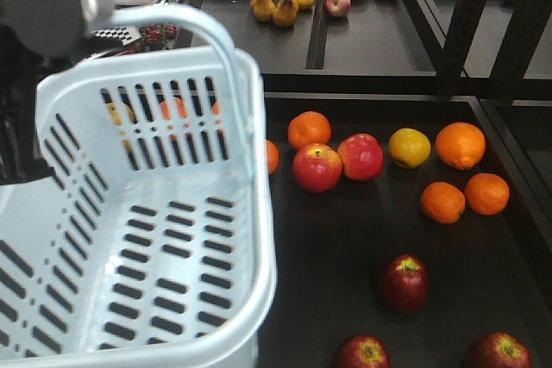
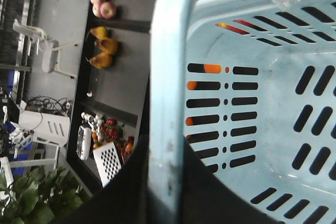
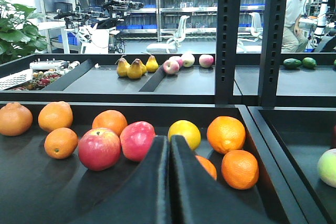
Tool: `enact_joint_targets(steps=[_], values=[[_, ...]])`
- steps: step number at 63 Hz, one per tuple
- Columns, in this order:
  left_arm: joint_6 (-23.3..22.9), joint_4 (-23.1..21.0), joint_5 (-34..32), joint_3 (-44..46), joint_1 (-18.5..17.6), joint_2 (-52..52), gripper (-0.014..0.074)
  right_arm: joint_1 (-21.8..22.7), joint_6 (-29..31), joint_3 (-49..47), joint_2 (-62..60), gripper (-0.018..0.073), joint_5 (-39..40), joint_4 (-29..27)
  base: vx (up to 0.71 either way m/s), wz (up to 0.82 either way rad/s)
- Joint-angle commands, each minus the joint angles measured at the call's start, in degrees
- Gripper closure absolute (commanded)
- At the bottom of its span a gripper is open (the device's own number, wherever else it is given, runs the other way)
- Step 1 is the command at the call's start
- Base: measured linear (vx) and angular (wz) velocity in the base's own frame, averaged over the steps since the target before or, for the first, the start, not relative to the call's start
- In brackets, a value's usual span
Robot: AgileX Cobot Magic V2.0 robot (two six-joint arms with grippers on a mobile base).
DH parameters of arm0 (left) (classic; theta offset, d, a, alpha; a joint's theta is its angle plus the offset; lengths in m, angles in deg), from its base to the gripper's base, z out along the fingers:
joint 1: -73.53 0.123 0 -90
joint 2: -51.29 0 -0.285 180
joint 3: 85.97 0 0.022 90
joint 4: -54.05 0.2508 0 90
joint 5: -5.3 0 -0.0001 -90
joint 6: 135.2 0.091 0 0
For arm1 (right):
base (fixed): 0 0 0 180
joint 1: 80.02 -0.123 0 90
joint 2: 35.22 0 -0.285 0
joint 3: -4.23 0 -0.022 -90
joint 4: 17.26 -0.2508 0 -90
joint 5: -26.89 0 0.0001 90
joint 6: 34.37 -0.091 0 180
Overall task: Pick three apples into basket with both arms
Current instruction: 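Lower the light-blue basket onto the table with the left gripper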
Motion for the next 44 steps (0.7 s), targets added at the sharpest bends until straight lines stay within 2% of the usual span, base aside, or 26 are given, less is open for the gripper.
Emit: enact_joint_targets(steps=[1, 8, 14, 21, 33, 44], values=[[-0.66, 3.67, -5.01, -0.63, -0.12, 0.00, 0.0603, 0.17, -0.05, 0.60, -0.07, 0.0568, 4.39, 0.45, 0.00, 0.00], [-0.59, 3.81, -12.24, -6.14, 0.24, 0.11, 0.0603, 0.17, -0.05, 0.60, -0.07, 0.0568, 4.45, 0.45, 0.00, 0.00], [-0.60, 3.68, -19.53, -12.39, 2.40, 0.11, 0.0603, 0.17, -0.05, 0.60, -0.07, 0.0568, 4.45, 0.45, 0.00, 0.00], [-0.72, 2.78, -27.95, -19.66, 6.59, 0.11, 0.0603, 0.17, -0.05, 0.60, -0.07, 0.0568, 4.45, 0.45, 0.00, 0.00], [-0.34, 0.38, -47.67, -31.60, 14.23, 0.36, 0.0603, 0.17, -0.05, 0.60, -0.07, 0.0568, 4.45, 0.45, 0.00, 0.00], [-0.44, -4.46, -58.36, -36.78, 18.96, 3.10, 0.0603, 0.17, -0.05, 0.60, -0.07, 0.0568, 4.45, 0.45, 0.00, 0.00]])
